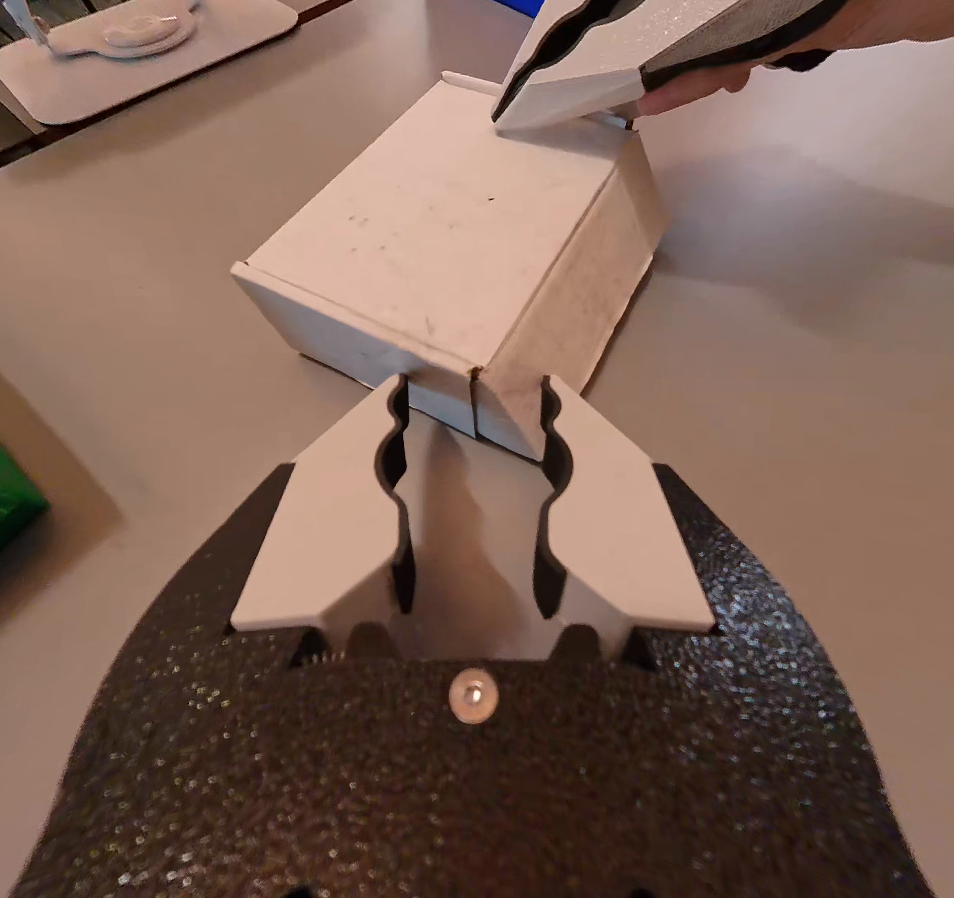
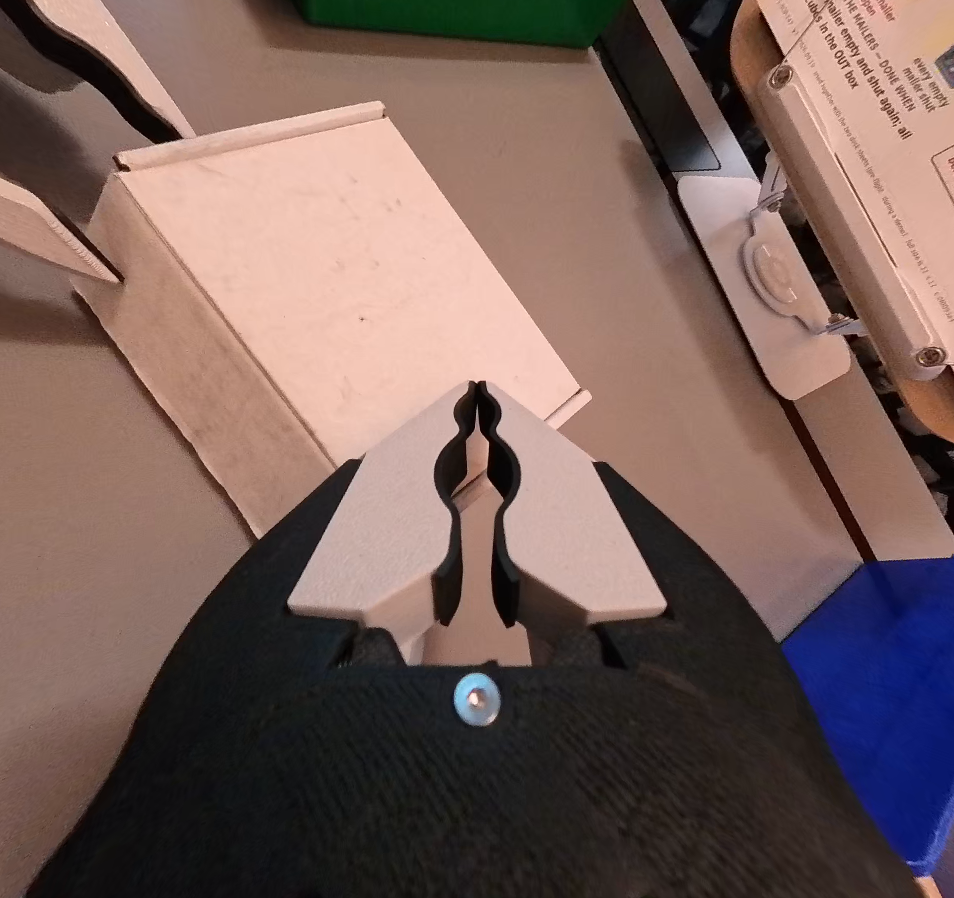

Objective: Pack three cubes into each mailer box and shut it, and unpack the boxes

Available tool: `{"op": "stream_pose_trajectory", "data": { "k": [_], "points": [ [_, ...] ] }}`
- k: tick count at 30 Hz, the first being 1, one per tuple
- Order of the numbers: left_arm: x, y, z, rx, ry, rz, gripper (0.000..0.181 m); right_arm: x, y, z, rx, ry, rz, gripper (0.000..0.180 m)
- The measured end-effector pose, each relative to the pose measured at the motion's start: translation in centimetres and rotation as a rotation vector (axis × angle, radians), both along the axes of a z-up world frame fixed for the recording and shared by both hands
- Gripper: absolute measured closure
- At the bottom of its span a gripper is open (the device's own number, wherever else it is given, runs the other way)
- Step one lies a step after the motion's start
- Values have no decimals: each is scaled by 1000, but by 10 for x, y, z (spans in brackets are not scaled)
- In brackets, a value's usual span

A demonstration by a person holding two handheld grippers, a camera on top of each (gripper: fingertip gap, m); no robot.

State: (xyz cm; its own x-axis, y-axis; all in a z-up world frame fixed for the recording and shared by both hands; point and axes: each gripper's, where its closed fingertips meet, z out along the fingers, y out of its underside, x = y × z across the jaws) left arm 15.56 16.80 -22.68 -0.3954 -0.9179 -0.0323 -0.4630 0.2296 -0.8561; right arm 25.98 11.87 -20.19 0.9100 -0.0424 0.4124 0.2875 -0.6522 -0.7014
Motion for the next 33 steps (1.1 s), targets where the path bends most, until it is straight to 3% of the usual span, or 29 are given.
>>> {"op": "stream_pose_trajectory", "data": {
  "k": [4, 5, 6, 8, 11, 13, 14, 16, 17, 26, 33],
  "points": [
    [1, 2, -1, -12, 10, 14, 133, -3, -5, 2, -13, -24, 52, 180],
    [1, 3, -2, -9, 16, 17, 132, -2, -10, 8, 6, -16, 41, 171],
    [0, 3, -4, 3, 29, 12, 130, 1, -15, 19, 62, 9, 4, 152],
    [-1, 3, -11, 50, 58, 7, 123, -6, -32, 37, 164, 137, -22, 153],
    [-3, 0, -8, 92, 24, -33, 118, -26, -66, 30, 130, 228, -8, 136],
    [-4, 1, 7, 100, -47, -51, 116, -33, -83, 23, 118, 105, -13, 129],
    [-2, 3, 20, 98, -99, -47, 126, -41, -87, 21, 116, 28, 10, 129],
    [7, 8, 53, 76, -221, -16, 175, -60, -89, 11, 90, -120, 74, 129],
    [13, 10, 66, 63, -251, 2, 181, -65, -87, 4, 67, -182, 97, 130],
    [55, 19, 24, 185, 9, -34, 181, -57, -67, -19, -62, -664, 143, 129],
    [57, 20, 21, 18, 84, 3, 181, -40, -70, -23, -106, -832, 112, 124]
  ]
}}
